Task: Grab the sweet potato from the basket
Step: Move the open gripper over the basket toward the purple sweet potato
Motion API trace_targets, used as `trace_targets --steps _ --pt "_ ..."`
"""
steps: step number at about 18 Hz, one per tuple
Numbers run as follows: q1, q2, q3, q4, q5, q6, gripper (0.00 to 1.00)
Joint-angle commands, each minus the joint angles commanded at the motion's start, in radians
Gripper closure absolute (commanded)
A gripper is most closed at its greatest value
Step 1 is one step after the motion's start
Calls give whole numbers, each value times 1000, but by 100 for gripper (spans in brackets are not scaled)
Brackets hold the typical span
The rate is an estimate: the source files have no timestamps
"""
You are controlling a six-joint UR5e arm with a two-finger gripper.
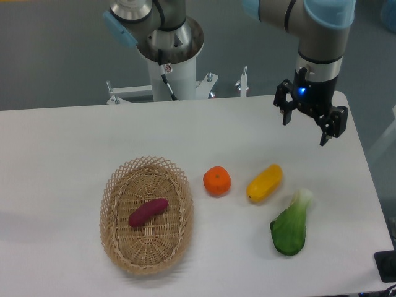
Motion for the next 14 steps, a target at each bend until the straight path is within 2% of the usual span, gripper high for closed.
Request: trace_targets --steps 7,10,14 --pt "-5 18 -5 -5 2 0 0" --pt "-12 34 -54 6 -17 -6 0" --pt "-26 69 -95 14 -89 -191 0"
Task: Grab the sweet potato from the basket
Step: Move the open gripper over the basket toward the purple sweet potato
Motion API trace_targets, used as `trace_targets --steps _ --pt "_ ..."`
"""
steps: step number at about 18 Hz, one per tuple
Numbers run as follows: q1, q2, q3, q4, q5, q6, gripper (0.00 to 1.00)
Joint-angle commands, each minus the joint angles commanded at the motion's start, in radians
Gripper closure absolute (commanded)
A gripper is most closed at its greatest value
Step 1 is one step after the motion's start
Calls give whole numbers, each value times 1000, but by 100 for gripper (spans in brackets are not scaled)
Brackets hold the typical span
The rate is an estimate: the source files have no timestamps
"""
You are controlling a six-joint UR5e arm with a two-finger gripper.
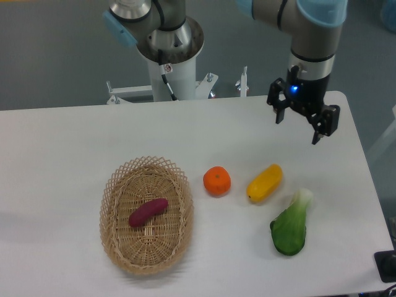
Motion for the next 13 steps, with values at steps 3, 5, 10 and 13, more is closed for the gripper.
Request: trace_targets --steps 3,5,10,13 --pt "-60 -4 -2 14 -28 -85 0" --pt "-119 -14 -3 32 -29 -189 0" --pt "-254 -78 -6 139 -28 -433 0" --pt "-334 -113 -25 178 -25 -470 0"
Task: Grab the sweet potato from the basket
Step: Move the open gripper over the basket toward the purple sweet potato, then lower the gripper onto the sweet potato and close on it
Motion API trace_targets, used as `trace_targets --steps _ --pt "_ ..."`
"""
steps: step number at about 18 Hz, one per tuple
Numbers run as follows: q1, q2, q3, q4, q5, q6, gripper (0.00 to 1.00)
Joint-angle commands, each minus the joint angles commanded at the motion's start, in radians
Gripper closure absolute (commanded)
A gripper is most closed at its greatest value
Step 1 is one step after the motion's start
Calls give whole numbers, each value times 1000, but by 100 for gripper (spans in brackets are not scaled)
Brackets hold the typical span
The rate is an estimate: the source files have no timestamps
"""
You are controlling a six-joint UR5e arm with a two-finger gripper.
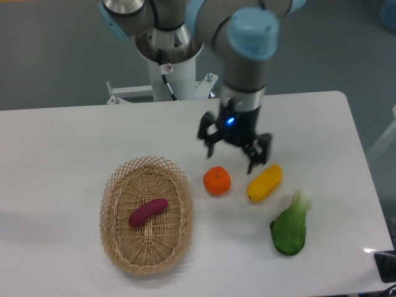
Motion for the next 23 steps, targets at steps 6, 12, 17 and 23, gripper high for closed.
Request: trace_targets --steps 6,12,17,23 --pt "-94 -81 -25 5 5 -2 0" --pt "-138 -150 -41 5 17 101 0" --pt "-186 -189 -77 55 46 100 0" --pt "-218 -209 -106 110 75 94 0"
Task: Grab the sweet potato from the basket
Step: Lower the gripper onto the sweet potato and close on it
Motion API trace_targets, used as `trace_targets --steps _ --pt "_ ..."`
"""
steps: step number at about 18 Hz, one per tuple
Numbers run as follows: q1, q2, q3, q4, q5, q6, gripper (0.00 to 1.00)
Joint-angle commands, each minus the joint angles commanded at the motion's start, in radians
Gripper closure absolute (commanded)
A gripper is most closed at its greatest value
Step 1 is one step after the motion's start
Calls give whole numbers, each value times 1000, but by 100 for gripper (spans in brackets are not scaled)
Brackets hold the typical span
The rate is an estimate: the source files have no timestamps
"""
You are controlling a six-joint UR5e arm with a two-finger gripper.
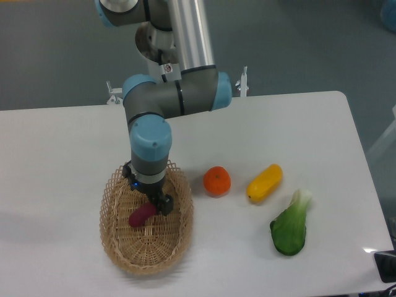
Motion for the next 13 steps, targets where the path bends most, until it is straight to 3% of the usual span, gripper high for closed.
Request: trace_targets --steps 9,10,13 --pt "-5 -32 12 43 46 -12 0" --pt "-5 -35 12 48 60 -12 4" --pt "-12 -38 14 52 69 -23 42"
